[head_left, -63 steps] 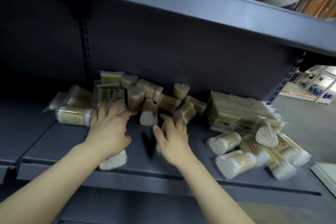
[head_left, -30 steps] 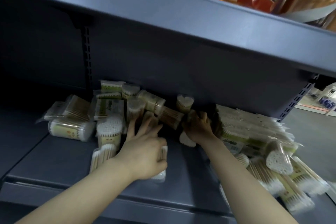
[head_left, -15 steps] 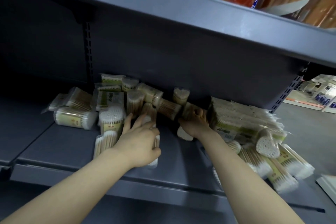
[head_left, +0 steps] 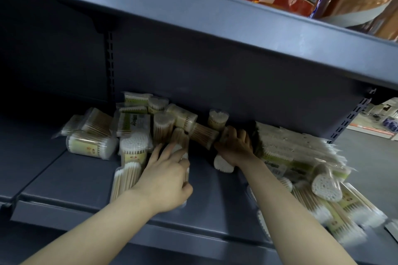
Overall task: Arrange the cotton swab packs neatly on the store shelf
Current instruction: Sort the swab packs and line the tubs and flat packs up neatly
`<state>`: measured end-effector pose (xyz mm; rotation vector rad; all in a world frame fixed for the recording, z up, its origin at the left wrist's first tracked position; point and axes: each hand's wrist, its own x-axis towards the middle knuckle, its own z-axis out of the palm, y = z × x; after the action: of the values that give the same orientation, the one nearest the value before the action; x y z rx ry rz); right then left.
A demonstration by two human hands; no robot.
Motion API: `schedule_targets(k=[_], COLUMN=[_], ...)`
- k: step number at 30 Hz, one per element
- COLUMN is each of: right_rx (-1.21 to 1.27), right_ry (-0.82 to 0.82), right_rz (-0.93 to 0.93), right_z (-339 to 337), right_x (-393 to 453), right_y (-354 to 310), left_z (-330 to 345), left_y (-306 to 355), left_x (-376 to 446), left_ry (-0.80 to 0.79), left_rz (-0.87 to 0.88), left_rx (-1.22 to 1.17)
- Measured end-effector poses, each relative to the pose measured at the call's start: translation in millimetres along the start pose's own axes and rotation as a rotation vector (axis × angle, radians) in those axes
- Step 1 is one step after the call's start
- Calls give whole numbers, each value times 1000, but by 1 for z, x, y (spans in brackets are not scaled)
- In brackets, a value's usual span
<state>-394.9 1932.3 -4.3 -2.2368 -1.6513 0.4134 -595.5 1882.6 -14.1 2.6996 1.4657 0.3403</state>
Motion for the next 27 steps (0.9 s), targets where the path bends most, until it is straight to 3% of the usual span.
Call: schedule_targets(k=[21, 27], right_rx=[-149, -155], right_ry=[-105, -64], right_rz=[19, -8], right_z=[1, 10], right_x=[-38, -53], right_y=[-12, -12], left_z=[-8, -8], left_y=[-6, -9], left_x=[-4, -8], left_ry=[-31, 15], left_rz=[-43, 28], left_rx=[57, 46])
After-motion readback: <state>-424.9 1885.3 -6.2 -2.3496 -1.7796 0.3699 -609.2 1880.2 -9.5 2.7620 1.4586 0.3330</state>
